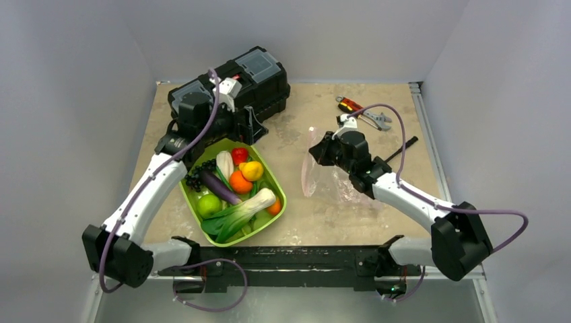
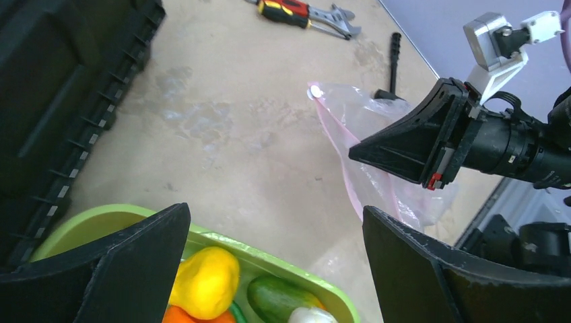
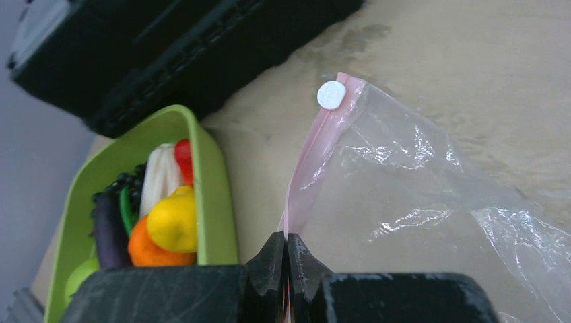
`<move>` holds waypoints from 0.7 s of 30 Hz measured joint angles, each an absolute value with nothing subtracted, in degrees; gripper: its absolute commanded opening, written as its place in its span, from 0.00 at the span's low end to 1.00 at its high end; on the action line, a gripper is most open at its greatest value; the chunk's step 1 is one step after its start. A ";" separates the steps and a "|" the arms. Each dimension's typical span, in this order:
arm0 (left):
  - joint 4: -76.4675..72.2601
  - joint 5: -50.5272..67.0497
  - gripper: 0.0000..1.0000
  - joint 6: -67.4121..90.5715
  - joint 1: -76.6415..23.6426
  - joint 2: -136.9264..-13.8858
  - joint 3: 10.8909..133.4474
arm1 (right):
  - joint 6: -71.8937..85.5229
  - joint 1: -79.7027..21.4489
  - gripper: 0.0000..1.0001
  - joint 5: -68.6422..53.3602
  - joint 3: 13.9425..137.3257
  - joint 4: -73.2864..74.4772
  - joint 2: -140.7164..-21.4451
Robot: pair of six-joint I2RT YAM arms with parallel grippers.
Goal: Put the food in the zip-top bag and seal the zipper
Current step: Pick up the zipper food storage bag at the center of the board, then open the zipper of the food storage bag.
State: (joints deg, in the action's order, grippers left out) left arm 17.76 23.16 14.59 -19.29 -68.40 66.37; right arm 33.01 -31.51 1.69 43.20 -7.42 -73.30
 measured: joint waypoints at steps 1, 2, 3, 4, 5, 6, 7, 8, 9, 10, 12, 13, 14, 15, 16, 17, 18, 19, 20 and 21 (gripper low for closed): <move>18.20 24.12 0.99 15.11 -19.31 -69.84 67.16 | 32.73 -31.51 0.00 -0.23 42.61 -9.39 -73.06; 19.05 25.50 0.98 15.92 -19.44 -71.99 68.23 | 32.47 -31.53 0.00 -2.17 41.82 -11.27 -72.66; 19.40 26.22 0.96 16.38 -19.62 -73.49 68.79 | 32.32 -31.57 0.00 -3.97 41.08 -12.67 -72.27; 19.99 27.09 0.95 17.04 -19.90 -75.40 69.45 | 32.12 -31.57 0.00 -6.11 40.45 -14.26 -72.05; 20.60 27.79 0.94 17.65 -20.23 -77.25 69.87 | 32.03 -31.57 0.00 -6.85 40.34 -14.87 -71.94; 21.10 28.36 0.92 18.39 -20.56 -78.83 70.02 | 31.92 -31.57 0.00 -7.73 40.23 -15.64 -71.94; 21.71 28.86 0.91 18.98 -20.86 -80.23 70.04 | 31.86 -31.57 0.00 -9.02 40.12 -16.69 -71.94; 22.26 29.47 0.88 19.62 -21.15 -81.43 70.04 | 31.86 -31.59 0.00 -10.02 40.01 -17.61 -71.94; 22.59 30.13 0.86 20.43 -21.39 -82.56 70.04 | 31.86 -31.59 0.00 -10.79 39.83 -18.70 -71.94; 22.85 30.57 0.84 20.91 -21.65 -83.48 70.04 | 31.90 -31.59 0.00 -11.84 39.68 -19.70 -71.94; 23.59 31.20 0.78 21.69 -22.11 -84.64 70.17 | 31.99 -31.59 0.00 -13.15 39.48 -20.82 -71.94; 23.94 31.57 0.76 22.00 -22.41 -85.27 70.41 | 32.03 -31.59 0.00 -13.61 39.48 -21.19 -71.94; 24.29 31.97 0.75 22.15 -22.68 -85.86 70.78 | 32.08 -31.59 0.00 -14.15 39.48 -21.56 -71.94; 24.51 32.62 0.74 22.46 -22.90 -86.48 71.24 | 32.10 -31.59 0.00 -14.46 39.48 -21.87 -71.94; 24.47 33.15 0.74 22.79 -23.05 -86.96 71.55 | 32.12 -31.59 0.00 -14.66 39.48 -22.15 -71.92; 24.38 34.13 0.75 23.40 -23.38 -87.57 71.88 | 32.21 -31.59 0.00 -14.76 39.48 -22.35 -71.92; 24.27 34.68 0.75 23.57 -23.51 -87.90 71.92 | 32.34 -31.59 0.00 -14.83 39.48 -22.52 -71.90; 24.23 35.24 0.75 23.73 -23.81 -88.20 71.92 | 32.42 -31.59 0.00 -14.96 39.48 -22.70 -71.88; 24.25 35.66 0.75 24.01 -24.14 -88.49 71.92 | 32.56 -31.59 0.00 -15.05 39.48 -22.79 -71.88; 24.25 36.01 0.74 24.32 -24.62 -88.88 71.96 | 32.60 -31.59 0.00 -15.22 39.48 -22.87 -71.83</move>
